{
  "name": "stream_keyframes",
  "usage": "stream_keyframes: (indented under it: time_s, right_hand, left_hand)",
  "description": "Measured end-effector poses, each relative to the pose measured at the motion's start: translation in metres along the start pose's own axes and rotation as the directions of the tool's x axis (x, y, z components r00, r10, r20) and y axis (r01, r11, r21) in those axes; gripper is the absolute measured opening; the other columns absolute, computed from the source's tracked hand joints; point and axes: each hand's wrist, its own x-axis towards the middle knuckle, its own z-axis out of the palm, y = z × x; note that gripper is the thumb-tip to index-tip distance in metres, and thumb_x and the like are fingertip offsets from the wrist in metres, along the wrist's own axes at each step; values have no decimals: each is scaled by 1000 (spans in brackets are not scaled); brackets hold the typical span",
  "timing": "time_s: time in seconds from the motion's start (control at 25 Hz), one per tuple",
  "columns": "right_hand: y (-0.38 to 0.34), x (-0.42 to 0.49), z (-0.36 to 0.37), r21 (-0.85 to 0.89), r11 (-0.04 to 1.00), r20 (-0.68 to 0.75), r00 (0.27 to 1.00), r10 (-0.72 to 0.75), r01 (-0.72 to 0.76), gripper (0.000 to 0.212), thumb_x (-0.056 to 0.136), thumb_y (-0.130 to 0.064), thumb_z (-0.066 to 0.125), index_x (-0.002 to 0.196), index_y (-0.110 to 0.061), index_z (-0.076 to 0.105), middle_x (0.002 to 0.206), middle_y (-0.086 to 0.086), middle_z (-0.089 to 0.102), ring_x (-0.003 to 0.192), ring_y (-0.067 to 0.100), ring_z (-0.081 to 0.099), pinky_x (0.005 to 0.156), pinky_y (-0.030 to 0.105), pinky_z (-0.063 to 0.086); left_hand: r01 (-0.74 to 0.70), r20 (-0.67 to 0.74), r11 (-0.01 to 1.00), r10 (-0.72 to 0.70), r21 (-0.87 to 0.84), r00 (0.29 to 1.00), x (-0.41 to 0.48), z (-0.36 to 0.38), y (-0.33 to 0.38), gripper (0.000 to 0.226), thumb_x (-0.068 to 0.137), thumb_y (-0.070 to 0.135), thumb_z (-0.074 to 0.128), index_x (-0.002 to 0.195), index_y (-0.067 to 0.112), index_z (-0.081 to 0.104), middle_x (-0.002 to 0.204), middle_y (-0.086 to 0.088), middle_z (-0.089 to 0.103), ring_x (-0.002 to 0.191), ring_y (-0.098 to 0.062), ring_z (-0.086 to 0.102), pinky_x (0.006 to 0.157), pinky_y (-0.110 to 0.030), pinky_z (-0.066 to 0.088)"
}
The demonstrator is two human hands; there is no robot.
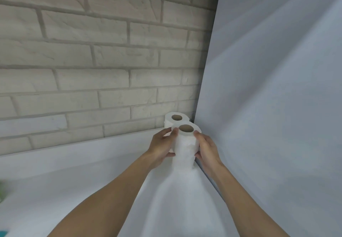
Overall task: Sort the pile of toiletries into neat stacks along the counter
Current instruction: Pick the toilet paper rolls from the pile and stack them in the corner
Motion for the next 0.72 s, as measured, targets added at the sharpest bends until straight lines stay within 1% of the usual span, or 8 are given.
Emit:
stream_keyframes:
  time_s: [0.12,0.2,0.28,0.36,0.44,0.56,0.64,0.72]
  right_hand:
    - [1,18,-6,-55,998,-21,1000,-16,14,64,63,-62,66,114,-24,62,106,-2,72,97,18,70,90,45,56]
    - [4,28,-8,-96,995,-42,999,-31,27,65,61,-68,64,111,-27,62,107,-3,72,97,18,69,90,43,56]
    - [10,37,-8,-138,990,-39,999,-26,21,58,65,-70,60,108,-31,64,106,-5,72,98,16,69,90,42,56]
    - [14,41,-7,-190,981,-36,999,-34,27,42,77,-66,57,102,-33,65,101,-7,72,97,16,68,90,40,55]
    - [15,43,-7,-230,972,-57,997,-56,42,34,87,-61,52,100,-32,64,98,-7,72,96,16,67,83,35,55]
    - [16,43,-7,-240,970,-61,996,-64,48,38,90,-60,49,107,-29,61,100,-6,70,95,15,66,74,29,52]
    - [19,43,-6,-211,977,-33,999,-31,23,44,84,-68,49,110,-34,59,103,-6,70,96,17,67,82,36,56]
    - [24,44,-6,-181,983,23,1000,15,-10,53,76,-76,45,113,-39,57,108,-7,70,100,17,68,88,44,56]
  left_hand:
    - [5,1,1000,-5,21,1000,13,12,-3,15,88,43,63,101,36,65,104,7,72,101,-20,68,76,-41,60]
    - [5,-5,1000,-5,29,1000,20,17,-5,12,90,41,62,100,37,66,102,8,72,100,-19,68,72,-37,60]
    - [-5,-19,999,6,54,1000,26,18,-8,11,90,40,61,99,40,68,103,9,72,100,-17,68,71,-36,60]
    - [-20,-34,996,24,91,999,30,17,-10,9,90,41,61,94,43,68,104,9,72,100,-15,67,71,-36,60]
    - [-29,-37,992,34,127,999,32,17,-12,10,91,42,60,95,45,68,105,11,71,100,-13,66,69,-33,60]
    - [-22,-53,985,31,173,998,34,17,-17,13,91,47,56,99,43,66,103,12,71,96,-9,66,71,-33,59]
    - [20,-63,980,-8,196,998,37,19,-23,26,88,57,52,104,39,64,106,11,70,98,-11,65,81,-37,57]
    - [78,-56,971,-67,226,996,37,22,-28,38,87,65,44,101,35,64,107,10,69,100,-15,64,85,-36,55]
